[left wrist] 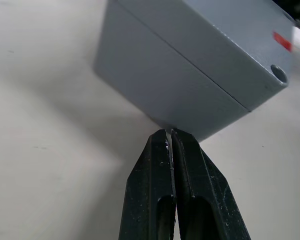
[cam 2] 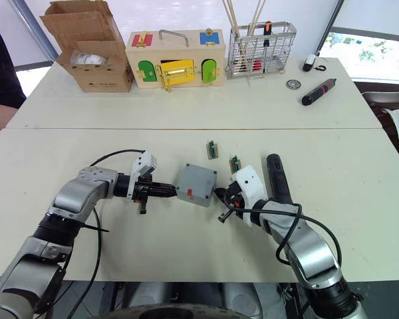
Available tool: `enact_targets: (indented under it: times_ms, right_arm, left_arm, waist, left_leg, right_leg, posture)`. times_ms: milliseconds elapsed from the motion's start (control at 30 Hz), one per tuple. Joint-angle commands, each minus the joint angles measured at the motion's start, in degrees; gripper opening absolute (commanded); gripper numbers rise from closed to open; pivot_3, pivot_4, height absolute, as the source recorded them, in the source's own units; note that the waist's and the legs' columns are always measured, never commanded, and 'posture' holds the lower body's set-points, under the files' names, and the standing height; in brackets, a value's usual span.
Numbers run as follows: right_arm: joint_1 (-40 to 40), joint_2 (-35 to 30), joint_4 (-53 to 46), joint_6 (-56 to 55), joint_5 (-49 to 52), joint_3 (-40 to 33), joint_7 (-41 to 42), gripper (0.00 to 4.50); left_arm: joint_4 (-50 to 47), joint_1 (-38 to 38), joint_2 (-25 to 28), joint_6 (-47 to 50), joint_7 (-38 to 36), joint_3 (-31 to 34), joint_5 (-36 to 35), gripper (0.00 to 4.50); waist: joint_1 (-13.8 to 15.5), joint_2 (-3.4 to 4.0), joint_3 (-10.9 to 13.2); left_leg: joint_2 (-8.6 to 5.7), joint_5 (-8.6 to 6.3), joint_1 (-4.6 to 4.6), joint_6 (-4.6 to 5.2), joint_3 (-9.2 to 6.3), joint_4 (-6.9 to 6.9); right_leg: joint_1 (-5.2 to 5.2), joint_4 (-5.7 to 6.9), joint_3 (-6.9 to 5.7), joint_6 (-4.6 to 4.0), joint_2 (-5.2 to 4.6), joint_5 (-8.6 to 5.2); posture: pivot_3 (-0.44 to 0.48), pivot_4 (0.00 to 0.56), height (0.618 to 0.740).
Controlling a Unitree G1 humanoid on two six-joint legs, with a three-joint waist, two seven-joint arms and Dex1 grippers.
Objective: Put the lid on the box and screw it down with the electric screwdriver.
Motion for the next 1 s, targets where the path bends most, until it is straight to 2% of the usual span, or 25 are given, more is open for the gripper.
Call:
enact_targets:
  times_ms: [33, 267, 467, 667, 767, 867, 1000]
  right_arm:
    - [-1.1, 0.1, -0.3, -2.1, 1.1, -0.1, 1.1, 0.00]
    - [-0.6, 0.4, 0.1, -2.3, 1.3, -0.4, 0.9, 0.00]
    - [2.8, -1.1, -6.8, 2.1, 3.9, -7.7, -0.9, 0.00]
    - [2.4, -2.1, -13.9, 9.3, 8.5, -15.5, -2.7, 0.00]
    - [-0.1, -0.1, -14.3, 13.2, 9.6, -17.5, -6.0, 0.00]
    - [-1.6, 1.2, -12.7, 14.8, 9.5, -17.5, -8.4, 0.00]
    - [-3.5, 2.7, -9.6, 14.5, 8.7, -16.1, -10.6, 0.00]
  left_arm:
    - [-3.0, 0.2, 0.1, 0.6, -0.6, -0.5, -1.8, 0.12]
    - [-0.9, -0.4, -0.3, -0.5, 1.4, 0.3, -0.8, 0.12]
    - [0.3, -3.1, 3.9, -0.8, 3.0, 5.7, -1.8, 0.12]
    - [-13.1, -3.5, 8.6, 7.0, 4.2, 10.1, -7.8, 0.12]
    - [-21.0, -3.7, 10.7, 11.1, 6.0, 11.5, -10.5, 0.12]
    - [-25.2, -4.4, 11.3, 14.5, 8.2, 11.9, -12.8, 0.88]
    - [-29.2, -3.9, 13.5, 14.1, 8.2, 9.9, -12.9, 2.92]
  waist:
    - [0.0, 0.00, 0.0]
    - [0.0, 0.00, 0.0]
    - [0.0, 0.00, 0.0]
    - [0.1, 0.01, 0.0]
    - [0.0, 0.00, 0.0]
    - [0.1, 0.01, 0.0]
    - [0.0, 0.02, 0.0]
  left_leg:
    - [0.00, 0.00, 0.00, 0.00, 0.00, -0.01]
    - [0.00, 0.00, 0.00, 0.00, 0.00, -0.01]
    - [0.00, 0.00, -0.01, 0.00, -0.01, -0.01]
    - [0.02, -0.01, -0.03, 0.01, -0.03, -0.03]
    - [0.02, -0.01, -0.03, 0.01, -0.02, -0.04]
    - [0.03, -0.01, -0.02, 0.01, -0.02, -0.06]
    - [0.02, -0.01, -0.02, 0.01, 0.02, -0.07]
  right_leg:
    - [-0.01, 0.00, 0.00, 0.00, 0.00, 0.00]
    - [0.00, -0.01, 0.00, 0.00, 0.00, 0.00]
    - [-0.01, -0.01, 0.00, 0.00, -0.01, 0.00]
    - [0.00, -0.06, -0.01, 0.00, -0.02, 0.00]
    - [0.01, -0.08, 0.01, 0.00, -0.03, 0.00]
    - [0.00, -0.07, 0.01, 0.00, -0.02, 0.00]
    - [0.00, -0.08, 0.02, 0.00, -0.02, 0.00]
  posture:
    - [0.000, 0.150, 0.740]
    - [0.000, 0.150, 0.740]
    - [0.000, 0.150, 0.740]
    - [0.000, 0.150, 0.740]
    - [0.000, 0.150, 0.740]
    - [0.000, 0.150, 0.740]
    - [0.000, 0.150, 0.740]
